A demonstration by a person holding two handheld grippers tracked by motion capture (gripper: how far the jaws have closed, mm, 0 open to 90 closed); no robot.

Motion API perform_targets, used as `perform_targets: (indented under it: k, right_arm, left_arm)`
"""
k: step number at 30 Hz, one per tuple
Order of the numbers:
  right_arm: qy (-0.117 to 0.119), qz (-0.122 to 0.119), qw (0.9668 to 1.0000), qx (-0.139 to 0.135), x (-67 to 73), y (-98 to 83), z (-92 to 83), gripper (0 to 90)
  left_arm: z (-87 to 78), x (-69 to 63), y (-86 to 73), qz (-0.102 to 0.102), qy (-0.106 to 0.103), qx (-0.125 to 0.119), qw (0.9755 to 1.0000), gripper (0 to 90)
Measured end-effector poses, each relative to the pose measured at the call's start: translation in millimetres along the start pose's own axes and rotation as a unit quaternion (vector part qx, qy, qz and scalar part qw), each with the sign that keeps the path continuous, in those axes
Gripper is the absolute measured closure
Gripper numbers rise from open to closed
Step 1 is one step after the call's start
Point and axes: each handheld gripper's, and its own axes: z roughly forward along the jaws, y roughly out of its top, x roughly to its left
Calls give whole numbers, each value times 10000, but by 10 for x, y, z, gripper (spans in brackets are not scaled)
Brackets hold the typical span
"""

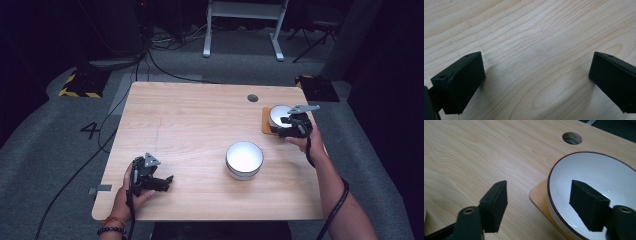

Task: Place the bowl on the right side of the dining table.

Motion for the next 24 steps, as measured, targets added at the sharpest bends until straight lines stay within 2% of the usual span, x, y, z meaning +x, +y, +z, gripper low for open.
perform_targets:
  k: [4,11,15,17,24]
  right_arm:
    - [-161,-83,9998,-13,28,-2,2,245]
    - [-163,-146,9998,31,72,-13,3,218]
    - [-83,-171,9998,17,123,0,-26,220]
    - [22,-267,9996,-5,157,9,-43,221]
    - [123,-570,9983,49,308,38,-99,221]
  left_arm:
    - [-1,0,-2,0,-2,-5,10000,5]
    - [-1,0,-3,0,-7,-7,10000,5]
    - [-1,0,-3,1,-8,-7,10000,5]
    - [-1,-1,-3,-8,-6,-7,10000,5]
    - [-1,1,-2,0,-11,-5,10000,5]
